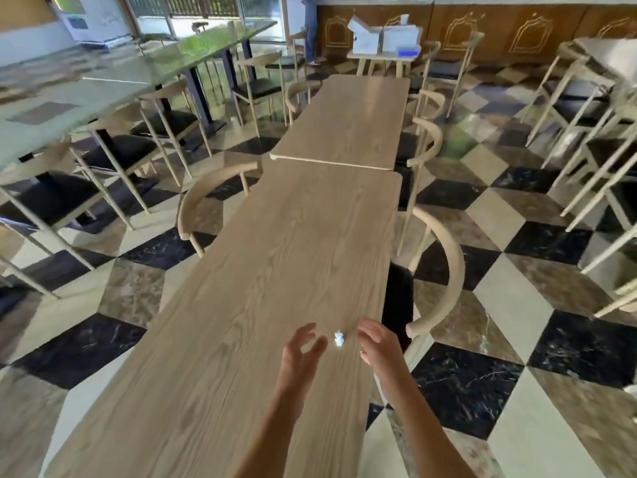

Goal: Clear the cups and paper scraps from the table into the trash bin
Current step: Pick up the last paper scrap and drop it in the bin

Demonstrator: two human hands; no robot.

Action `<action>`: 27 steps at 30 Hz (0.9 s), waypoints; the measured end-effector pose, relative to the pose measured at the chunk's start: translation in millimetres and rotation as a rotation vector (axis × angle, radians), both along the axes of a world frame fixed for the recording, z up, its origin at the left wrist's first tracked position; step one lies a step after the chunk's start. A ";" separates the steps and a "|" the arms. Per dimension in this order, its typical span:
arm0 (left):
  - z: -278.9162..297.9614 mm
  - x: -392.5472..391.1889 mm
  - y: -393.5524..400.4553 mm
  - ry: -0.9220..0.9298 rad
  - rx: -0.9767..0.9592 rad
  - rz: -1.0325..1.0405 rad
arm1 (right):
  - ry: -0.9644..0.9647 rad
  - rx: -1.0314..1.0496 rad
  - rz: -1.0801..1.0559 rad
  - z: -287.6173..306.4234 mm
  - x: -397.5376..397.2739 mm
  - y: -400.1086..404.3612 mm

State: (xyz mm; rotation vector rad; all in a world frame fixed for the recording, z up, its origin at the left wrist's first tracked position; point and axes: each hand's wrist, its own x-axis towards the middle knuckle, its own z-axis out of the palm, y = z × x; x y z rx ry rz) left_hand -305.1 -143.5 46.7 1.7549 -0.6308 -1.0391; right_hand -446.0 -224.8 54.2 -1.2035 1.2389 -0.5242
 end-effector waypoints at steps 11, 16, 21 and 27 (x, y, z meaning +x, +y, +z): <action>-112.6 24.5 -78.3 0.096 0.252 -0.014 | 0.111 0.199 -0.076 -89.5 42.7 -44.0; -124.3 23.6 -92.3 0.081 0.259 -0.070 | 0.136 0.228 -0.132 -114.0 57.9 -53.7; -117.5 22.5 -86.8 0.071 0.276 -0.056 | 0.142 0.240 -0.089 -122.9 66.5 -45.2; -90.4 25.7 -82.3 0.047 0.178 -0.095 | 0.154 0.088 -0.182 -103.6 65.7 -35.6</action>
